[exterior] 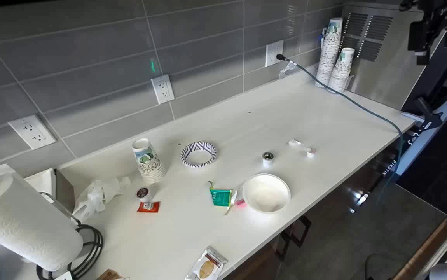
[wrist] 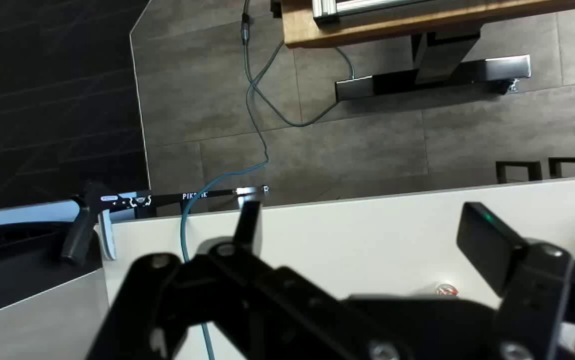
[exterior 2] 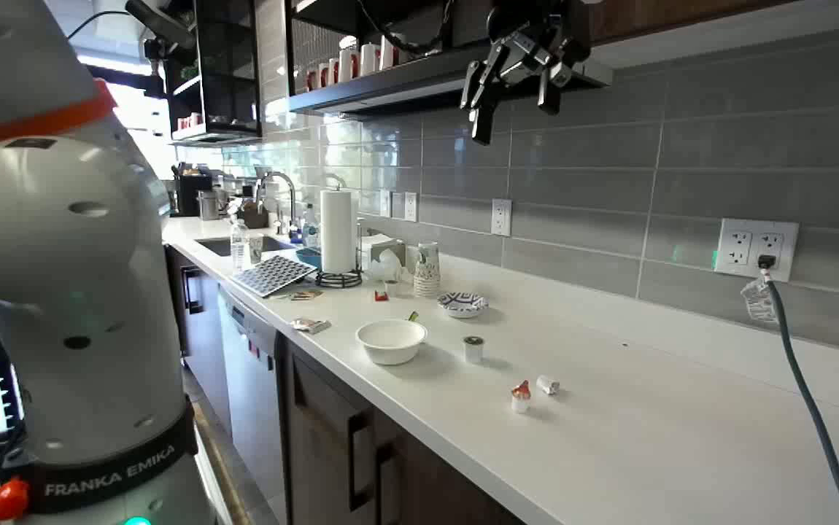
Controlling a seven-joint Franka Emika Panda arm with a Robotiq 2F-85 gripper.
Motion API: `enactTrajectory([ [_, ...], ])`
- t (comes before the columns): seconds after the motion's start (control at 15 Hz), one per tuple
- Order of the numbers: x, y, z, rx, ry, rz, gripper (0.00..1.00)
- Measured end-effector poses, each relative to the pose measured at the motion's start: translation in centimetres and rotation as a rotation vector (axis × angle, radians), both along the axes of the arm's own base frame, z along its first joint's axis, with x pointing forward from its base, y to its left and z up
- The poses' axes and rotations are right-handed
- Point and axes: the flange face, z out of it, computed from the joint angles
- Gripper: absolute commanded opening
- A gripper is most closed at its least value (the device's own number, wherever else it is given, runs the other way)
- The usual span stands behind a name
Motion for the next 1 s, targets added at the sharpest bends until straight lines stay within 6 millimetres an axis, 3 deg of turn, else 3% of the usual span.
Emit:
enactTrajectory([
  [0.6,0.2,0.1,-0.2,0.013,0.004,0.026,1.0],
  [0.8,4.1,0.8,-3.4,0.073,-0.01,0.181,1.0],
  [1.0,9.6,2.3,-9.4,0.127,-0.015,0.342,1.0],
])
